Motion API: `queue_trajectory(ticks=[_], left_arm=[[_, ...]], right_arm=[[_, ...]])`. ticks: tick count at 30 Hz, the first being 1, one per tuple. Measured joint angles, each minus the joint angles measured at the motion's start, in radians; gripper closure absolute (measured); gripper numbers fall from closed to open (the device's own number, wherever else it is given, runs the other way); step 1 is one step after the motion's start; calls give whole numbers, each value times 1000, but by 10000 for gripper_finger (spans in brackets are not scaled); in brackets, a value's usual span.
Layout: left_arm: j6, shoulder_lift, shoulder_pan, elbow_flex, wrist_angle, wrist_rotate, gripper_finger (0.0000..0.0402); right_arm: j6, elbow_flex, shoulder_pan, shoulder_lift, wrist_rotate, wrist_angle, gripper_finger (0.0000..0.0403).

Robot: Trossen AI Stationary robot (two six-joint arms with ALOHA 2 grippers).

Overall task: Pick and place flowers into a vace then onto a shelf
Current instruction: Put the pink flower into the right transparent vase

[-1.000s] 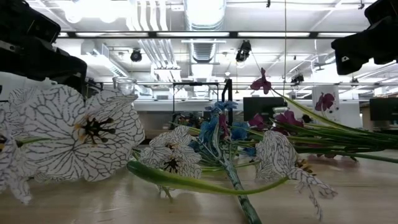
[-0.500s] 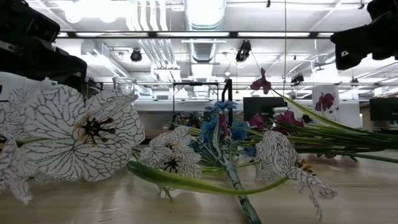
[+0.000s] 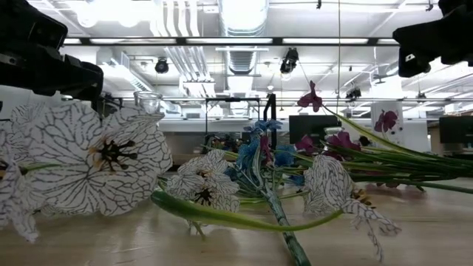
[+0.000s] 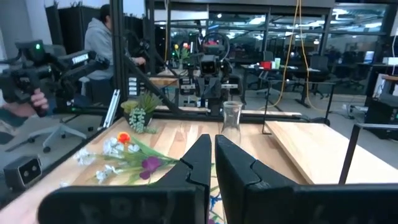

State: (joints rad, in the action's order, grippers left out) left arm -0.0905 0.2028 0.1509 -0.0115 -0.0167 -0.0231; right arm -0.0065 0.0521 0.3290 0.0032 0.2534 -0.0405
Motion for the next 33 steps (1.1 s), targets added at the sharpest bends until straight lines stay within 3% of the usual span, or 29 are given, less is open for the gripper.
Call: queue_trajectory(ticks=[13, 19, 25, 33], left_arm=[[-2, 0, 0, 0, -1, 0, 402], [-2, 0, 0, 0, -1, 0, 402], [-2, 0, 0, 0, -1, 0, 402], [-2, 0, 1, 0, -1, 0, 402]], right_arm=[[44, 59, 0, 57, 19, -64, 381], [57, 116, -1, 189, 90, -64, 322], [90, 192, 0, 343, 87, -20, 249], [403, 380, 1, 520, 83, 221, 221]])
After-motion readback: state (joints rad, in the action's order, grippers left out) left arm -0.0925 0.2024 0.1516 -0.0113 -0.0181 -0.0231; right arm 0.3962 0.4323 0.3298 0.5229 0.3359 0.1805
